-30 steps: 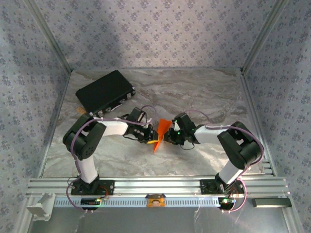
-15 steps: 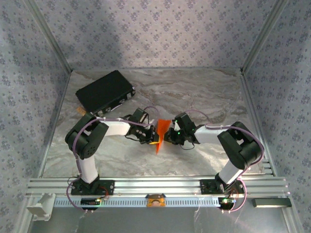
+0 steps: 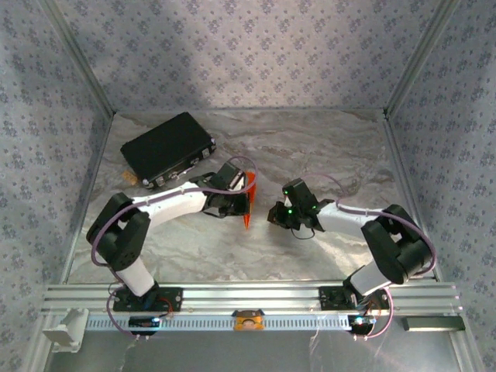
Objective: Fold a paper plane with a square sheet of paper (pick it up from the middle)
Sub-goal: Turn over a paper plane at the center of the table.
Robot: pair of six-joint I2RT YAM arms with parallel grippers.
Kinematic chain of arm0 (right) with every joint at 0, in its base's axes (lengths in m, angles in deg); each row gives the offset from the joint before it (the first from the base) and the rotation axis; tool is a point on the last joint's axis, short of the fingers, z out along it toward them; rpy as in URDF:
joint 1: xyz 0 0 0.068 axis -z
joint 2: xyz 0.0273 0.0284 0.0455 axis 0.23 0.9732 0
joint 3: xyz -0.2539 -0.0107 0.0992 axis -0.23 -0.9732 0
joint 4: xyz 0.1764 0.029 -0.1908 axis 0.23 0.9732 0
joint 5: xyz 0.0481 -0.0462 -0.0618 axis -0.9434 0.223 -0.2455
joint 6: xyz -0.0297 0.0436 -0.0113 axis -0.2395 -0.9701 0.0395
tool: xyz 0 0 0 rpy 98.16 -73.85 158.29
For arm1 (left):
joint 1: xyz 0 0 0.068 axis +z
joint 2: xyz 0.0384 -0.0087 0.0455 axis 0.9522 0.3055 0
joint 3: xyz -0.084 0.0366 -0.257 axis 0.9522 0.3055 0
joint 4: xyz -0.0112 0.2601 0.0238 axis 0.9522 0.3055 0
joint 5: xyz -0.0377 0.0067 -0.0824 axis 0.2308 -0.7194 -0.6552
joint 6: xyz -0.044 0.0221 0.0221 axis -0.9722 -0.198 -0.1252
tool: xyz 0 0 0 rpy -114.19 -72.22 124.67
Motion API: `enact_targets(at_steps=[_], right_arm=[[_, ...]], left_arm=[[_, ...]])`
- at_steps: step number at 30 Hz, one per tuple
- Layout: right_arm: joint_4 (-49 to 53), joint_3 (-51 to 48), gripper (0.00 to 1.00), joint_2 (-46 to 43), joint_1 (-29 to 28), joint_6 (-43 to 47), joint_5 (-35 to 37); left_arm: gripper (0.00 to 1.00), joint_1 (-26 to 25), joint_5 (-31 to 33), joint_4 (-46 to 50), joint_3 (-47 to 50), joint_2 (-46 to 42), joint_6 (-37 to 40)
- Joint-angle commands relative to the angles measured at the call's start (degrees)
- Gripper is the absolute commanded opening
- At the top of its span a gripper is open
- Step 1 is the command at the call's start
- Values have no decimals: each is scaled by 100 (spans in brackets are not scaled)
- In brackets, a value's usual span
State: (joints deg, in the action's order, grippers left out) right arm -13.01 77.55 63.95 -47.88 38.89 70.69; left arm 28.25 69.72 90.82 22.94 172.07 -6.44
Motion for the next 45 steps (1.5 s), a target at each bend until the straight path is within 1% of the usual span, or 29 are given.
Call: enact_targets(at_steps=[1,4,14,28,42,45], right_arm=[[266,-53,16,-228,6,-68,297],[291,-63,16,-330,5,-72,343],[260,-151,18,-626,5,-119,490],[214,-224,19,-572,78,-140,445],[197,-160,20,-447,85,-126,299],[166,-156,20,-428,83,-127,275]], left_arm=[[1,-41,863,896,-163,-42,80],[1,-98,1008,1026,-211,12,90],[1,-139,1039,1227,-376,404,-52],[2,-175,1007,1204,-357,671,-113],[10,-204,920,1203,-388,768,-83],[9,-213,907,1192,-407,794,-61]])
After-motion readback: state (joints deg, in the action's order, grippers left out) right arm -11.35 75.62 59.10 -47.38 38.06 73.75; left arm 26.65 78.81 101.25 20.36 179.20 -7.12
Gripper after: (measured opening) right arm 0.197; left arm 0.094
